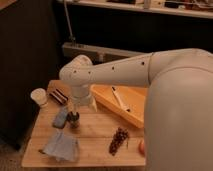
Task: Place brush in table surface
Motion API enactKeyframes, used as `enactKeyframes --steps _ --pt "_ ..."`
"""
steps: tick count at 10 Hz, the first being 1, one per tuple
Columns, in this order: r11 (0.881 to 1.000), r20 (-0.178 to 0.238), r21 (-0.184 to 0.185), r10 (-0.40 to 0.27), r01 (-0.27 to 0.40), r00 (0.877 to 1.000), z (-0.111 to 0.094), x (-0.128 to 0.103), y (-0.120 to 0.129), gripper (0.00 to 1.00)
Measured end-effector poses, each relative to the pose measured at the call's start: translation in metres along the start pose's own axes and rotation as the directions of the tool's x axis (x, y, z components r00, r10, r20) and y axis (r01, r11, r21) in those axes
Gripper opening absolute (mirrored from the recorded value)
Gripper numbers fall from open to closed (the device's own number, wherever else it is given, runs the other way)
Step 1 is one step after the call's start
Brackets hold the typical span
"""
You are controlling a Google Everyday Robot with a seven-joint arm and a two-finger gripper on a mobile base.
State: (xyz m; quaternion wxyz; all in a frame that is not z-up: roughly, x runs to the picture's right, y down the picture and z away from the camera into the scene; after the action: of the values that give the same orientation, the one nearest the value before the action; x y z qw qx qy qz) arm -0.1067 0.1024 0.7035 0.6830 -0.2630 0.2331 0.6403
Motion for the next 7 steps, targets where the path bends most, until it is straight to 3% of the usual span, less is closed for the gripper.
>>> enactKeyframes --steps 7 --pt "1.000 0.000 0.000 0.000 0.000 1.000 -0.0001 0.0000 0.0000 0.65"
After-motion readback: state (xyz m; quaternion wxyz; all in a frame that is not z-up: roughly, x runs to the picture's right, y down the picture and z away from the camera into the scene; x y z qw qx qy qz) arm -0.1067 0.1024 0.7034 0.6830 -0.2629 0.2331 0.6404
